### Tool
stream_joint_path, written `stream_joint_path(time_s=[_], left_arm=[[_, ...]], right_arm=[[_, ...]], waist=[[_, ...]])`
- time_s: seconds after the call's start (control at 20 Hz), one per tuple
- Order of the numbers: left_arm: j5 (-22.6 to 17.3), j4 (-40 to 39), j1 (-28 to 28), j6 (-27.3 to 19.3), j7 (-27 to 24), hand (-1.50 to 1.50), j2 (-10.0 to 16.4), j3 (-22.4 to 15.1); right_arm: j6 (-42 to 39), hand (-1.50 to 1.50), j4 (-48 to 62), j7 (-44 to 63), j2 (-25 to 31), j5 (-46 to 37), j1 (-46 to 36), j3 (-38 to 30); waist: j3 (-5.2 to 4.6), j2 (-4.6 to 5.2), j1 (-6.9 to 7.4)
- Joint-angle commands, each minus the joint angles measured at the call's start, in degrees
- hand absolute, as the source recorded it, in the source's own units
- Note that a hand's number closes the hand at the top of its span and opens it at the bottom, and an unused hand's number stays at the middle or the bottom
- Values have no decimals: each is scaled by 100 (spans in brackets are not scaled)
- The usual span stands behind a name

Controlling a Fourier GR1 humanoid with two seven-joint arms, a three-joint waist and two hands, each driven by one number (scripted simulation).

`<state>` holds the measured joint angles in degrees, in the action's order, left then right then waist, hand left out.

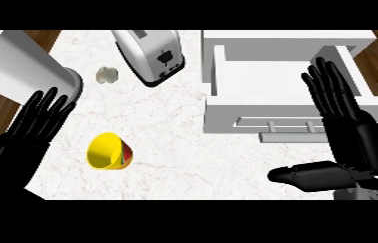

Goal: Pick up the cup, place it into the drawer and close the drawer

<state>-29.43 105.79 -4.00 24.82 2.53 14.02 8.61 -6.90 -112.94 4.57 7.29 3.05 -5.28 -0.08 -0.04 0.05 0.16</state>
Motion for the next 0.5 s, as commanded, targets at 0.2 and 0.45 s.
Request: stream_joint_path(time_s=[0.2,0.45], left_arm=[[722,-1457,199,431,-693,-150,-31,172],[1273,-2198,176,574,-1335,-150,-149,178]], right_arm=[[-248,-150,633,-175,203,306,-580,-515],[-247,-150,310,163,267,304,-640,-549]], waist=[[3,3,-11],[2,-5,-17]])
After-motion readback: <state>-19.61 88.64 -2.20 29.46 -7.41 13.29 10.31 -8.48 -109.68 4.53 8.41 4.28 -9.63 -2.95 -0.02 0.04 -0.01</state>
